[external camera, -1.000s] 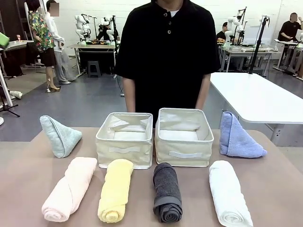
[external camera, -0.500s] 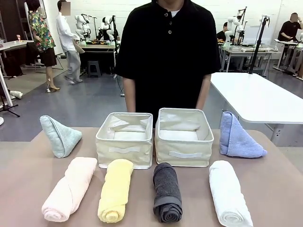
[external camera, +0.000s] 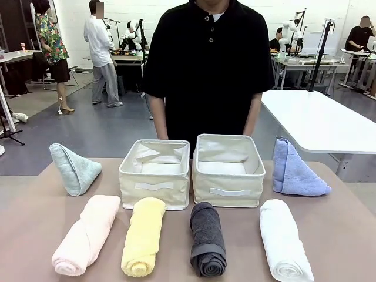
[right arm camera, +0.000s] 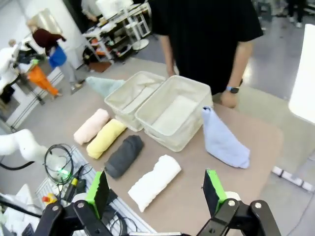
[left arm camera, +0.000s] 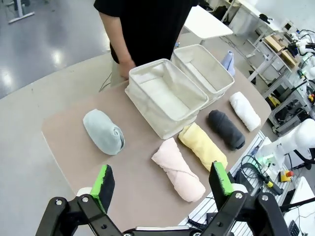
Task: Sort the towels based on their folding style.
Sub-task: Pick up one triangle-folded towel and place it in the left Fabric basket.
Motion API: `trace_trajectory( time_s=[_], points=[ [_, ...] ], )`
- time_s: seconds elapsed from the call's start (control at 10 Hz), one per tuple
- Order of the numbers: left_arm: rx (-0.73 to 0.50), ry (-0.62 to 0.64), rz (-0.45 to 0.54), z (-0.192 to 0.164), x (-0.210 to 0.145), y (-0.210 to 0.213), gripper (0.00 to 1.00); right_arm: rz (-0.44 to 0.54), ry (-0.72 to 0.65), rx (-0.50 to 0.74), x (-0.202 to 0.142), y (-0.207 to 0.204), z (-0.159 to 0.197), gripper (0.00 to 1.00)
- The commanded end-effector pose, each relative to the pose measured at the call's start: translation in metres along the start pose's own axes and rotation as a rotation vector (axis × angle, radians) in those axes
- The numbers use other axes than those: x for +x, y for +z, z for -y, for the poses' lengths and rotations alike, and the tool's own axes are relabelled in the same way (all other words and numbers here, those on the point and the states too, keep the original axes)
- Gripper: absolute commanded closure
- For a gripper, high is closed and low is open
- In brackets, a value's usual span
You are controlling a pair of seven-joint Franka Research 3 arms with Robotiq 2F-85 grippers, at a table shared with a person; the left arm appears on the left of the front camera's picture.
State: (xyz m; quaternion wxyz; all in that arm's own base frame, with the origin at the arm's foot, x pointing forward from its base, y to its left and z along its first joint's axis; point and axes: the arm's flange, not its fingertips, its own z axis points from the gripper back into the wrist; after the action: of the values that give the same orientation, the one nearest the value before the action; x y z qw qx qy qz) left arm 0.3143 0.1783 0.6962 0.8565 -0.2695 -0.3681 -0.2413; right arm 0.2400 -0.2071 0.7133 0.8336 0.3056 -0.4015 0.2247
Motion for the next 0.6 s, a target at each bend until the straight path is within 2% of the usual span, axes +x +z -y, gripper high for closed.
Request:
trace_trajectory(
  time_s=[0.0, 0.1, 0.5],
  points=[
    [-0.02, -0.002, -0.001, -0.002, 0.001, -0.001, 0.0, 0.006, -0.076, -0.083, -0.004, -0.022, -0.007, 0.0],
    [-0.02, -0.002, -0.001, -0.002, 0.001, -0.001, 0.0, 0.0, 0.0, 0.0, 0.0, 0.0, 0.0, 0.0],
    [-0.02, -0.002, -0.001, -0.002, 0.001, -0.001, 0.0, 0.0, 0.0, 0.0, 0.0, 0.0, 0.0, 0.0]
  ],
)
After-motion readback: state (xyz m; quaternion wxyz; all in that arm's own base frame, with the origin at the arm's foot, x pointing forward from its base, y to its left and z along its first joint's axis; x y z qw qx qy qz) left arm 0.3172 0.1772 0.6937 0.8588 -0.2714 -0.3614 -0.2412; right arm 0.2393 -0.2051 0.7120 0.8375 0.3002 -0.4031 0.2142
